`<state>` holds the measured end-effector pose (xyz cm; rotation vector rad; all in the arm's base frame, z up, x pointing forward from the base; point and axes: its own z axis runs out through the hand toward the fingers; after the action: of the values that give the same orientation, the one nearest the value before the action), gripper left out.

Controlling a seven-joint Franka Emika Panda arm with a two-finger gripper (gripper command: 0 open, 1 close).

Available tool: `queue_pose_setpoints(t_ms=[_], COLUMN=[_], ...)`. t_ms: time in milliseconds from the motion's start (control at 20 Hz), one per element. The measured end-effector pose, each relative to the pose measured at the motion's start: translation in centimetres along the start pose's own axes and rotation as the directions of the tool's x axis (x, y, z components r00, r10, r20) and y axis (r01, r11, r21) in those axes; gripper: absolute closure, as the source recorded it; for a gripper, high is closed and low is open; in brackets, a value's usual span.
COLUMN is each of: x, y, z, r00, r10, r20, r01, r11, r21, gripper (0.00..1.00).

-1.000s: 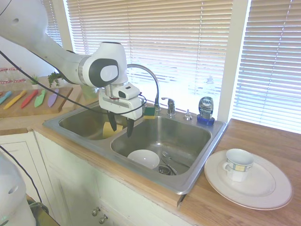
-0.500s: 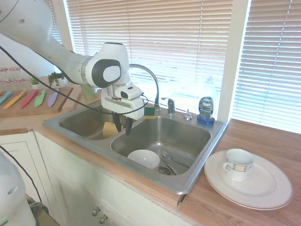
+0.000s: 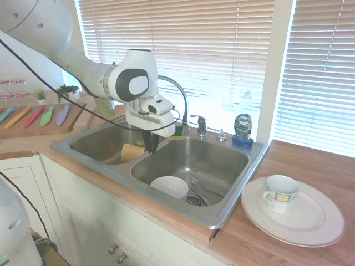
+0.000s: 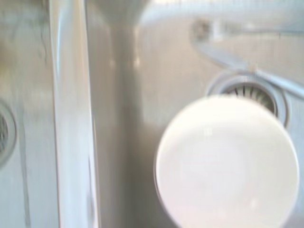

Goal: Turn on the faucet

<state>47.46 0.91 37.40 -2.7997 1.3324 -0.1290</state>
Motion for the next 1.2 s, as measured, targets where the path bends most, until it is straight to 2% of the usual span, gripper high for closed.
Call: queue_pose_setpoints(t_ms=[300, 500, 800, 1200], x=[3.6, 6.7, 10.6, 14.6], y=[-5.0, -8.4, -13.8, -17.3], z=[0.1, 0.2, 1.3, 2.1], r00=[1.0, 0.998, 0.997, 0.994], r10=[0.026, 0.047, 0.066, 0.103], r20=[-0.015, -0.033, -0.03, -0.04], r01=[-0.026, -0.047, -0.066, -0.104], r11=[0.999, 0.999, 0.998, 0.995], r21=[0.022, 0.01, -0.005, -0.003], gripper=[1.0, 1.0, 1.0, 1.0])
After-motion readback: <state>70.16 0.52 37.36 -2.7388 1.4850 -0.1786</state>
